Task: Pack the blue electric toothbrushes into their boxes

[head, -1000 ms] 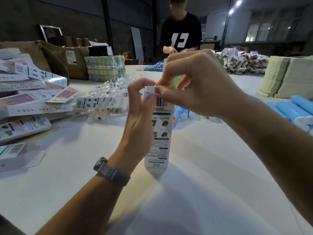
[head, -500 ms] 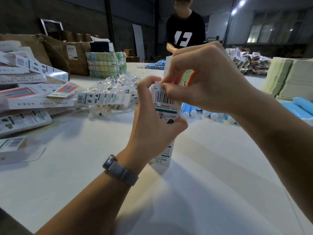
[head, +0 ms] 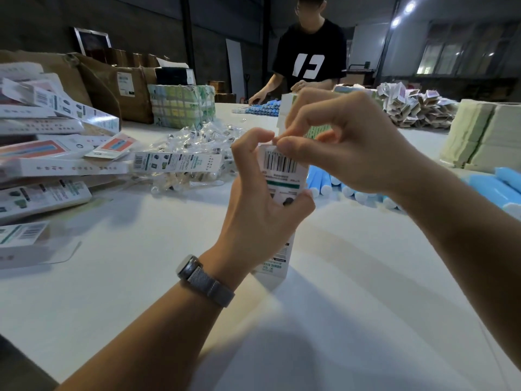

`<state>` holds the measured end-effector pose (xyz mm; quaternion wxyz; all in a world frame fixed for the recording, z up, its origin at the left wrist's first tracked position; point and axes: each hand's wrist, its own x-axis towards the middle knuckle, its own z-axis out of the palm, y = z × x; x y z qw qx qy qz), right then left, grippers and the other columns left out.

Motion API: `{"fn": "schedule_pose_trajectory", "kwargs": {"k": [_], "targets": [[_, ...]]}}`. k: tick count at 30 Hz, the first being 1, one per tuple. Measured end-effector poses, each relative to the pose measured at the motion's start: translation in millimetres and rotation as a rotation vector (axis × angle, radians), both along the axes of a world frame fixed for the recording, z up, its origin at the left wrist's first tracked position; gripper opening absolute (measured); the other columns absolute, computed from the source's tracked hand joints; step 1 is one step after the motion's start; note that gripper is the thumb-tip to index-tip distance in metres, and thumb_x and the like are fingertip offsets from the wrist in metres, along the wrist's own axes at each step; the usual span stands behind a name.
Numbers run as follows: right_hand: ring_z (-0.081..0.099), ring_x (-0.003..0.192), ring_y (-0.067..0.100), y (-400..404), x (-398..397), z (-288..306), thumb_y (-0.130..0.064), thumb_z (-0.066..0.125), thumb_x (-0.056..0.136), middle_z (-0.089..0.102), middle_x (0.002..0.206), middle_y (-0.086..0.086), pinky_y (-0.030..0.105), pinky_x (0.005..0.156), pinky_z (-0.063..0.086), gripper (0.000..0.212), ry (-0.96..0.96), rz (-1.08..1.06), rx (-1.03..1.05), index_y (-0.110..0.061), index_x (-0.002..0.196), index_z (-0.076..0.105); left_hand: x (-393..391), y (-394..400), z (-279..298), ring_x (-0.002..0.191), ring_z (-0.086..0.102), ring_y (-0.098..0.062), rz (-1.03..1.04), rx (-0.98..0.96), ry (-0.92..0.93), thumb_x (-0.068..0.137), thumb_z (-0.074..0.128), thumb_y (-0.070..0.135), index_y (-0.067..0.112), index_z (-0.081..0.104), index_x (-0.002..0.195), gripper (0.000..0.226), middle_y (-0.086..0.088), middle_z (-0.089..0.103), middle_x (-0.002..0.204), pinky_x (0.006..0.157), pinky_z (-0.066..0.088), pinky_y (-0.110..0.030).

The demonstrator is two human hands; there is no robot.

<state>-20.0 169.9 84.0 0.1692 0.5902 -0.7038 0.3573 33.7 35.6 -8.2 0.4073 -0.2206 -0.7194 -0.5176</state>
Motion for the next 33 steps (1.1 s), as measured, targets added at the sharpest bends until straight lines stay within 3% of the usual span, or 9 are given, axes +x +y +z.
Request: {"fn": "schedule_pose_trajectory", "kwargs": {"k": [2,5,10,14,21,25,28,30,33], "targets": [[0.059,0.082,0.008,-3,-6,-9,-0.015,0.067,0.088,0.061,0.086,-0.003,0.025,0.072,0.052,0.01,-0.07,0.035,-0.087,-0.021,0.095,0.07,-1,-1,-1,0.073,0.063,-0.021,0.007,0.018,0.001,0.08,0.067,-0.002,0.031,0.023,0.115,0.065,-0.001,0.052,0.099,0.06,0.059,-0.039],[0.064,0.08,0.015,-8,-10,-23,-0.018,0.076,0.08,0.065,0.085,0.001,0.049,0.075,0.058,0.012,-0.215,0.04,-0.269,-0.021,0.086,0.067,-2,-2,-2,0.074,0.065,-0.021,0.019,0.028,-0.012,0.081,0.07,0.002,0.033,0.023,0.114,0.065,-0.002,0.053,0.1,0.062,0.061,-0.037],[0.062,0.079,0.01,-17,-12,-36,-0.019,0.075,0.077,0.063,0.084,0.0,0.032,0.066,0.054,0.012,-0.278,0.106,-0.391,-0.013,0.071,0.067,-5,-3,-3,0.076,0.067,-0.019,0.022,0.077,-0.028,0.084,0.072,0.001,0.034,0.024,0.111,0.065,-0.003,0.056,0.099,0.066,0.058,-0.028],[0.061,0.081,0.01,-17,-16,-39,-0.011,0.078,0.078,0.062,0.085,-0.002,0.025,0.065,0.051,0.008,-0.273,0.112,-0.384,-0.011,0.077,0.07,-7,-4,-3,0.079,0.069,-0.019,0.012,0.091,-0.033,0.084,0.073,0.001,0.034,0.023,0.109,0.065,-0.003,0.058,0.1,0.068,0.057,-0.026],[0.065,0.085,0.02,-24,-13,-45,-0.008,0.076,0.081,0.065,0.089,0.004,0.032,0.073,0.056,0.014,-0.242,0.015,-0.426,-0.018,0.083,0.066,-8,-2,-2,0.081,0.071,-0.021,0.041,0.099,0.003,0.083,0.075,0.006,0.032,0.024,0.108,0.062,0.001,0.057,0.102,0.069,0.06,-0.035],[0.063,0.091,0.02,-24,-11,-46,-0.023,0.075,0.085,0.063,0.095,0.002,0.03,0.071,0.054,0.015,-0.11,-0.157,-0.357,-0.012,0.087,0.066,-10,-4,-3,0.076,0.067,-0.013,0.045,0.069,0.011,0.086,0.067,-0.003,0.029,0.024,0.106,0.057,0.005,0.053,0.098,0.06,0.054,-0.027],[0.06,0.092,0.009,-28,-12,-51,-0.045,0.072,0.082,0.058,0.103,-0.007,0.027,0.068,0.051,0.033,-0.01,-0.318,-0.3,-0.018,0.099,0.066,-5,-8,-1,0.094,0.064,-0.025,-0.015,0.106,-0.066,0.085,0.048,-0.017,0.026,0.025,0.111,0.054,-0.014,0.048,0.114,0.068,0.06,-0.041],[0.06,0.096,0.009,-26,-18,-55,-0.044,0.073,0.083,0.054,0.11,-0.01,0.027,0.071,0.05,0.039,-0.162,-0.301,-0.271,-0.023,0.115,0.066,0,-10,6,0.116,0.055,-0.04,-0.022,0.212,-0.142,0.076,0.043,-0.017,0.029,0.034,0.112,0.06,-0.026,0.04,0.128,0.086,0.056,-0.056],[0.057,0.101,0.003,-18,-19,-71,-0.034,0.075,0.085,0.047,0.116,-0.011,0.025,0.082,0.051,0.075,-0.352,-0.246,-0.076,-0.042,0.147,0.033,9,-13,13,0.125,0.05,-0.042,-0.137,0.442,-0.241,0.051,0.039,-0.004,0.029,0.052,0.106,0.065,-0.03,0.038,0.134,0.092,0.055,-0.058]]}}
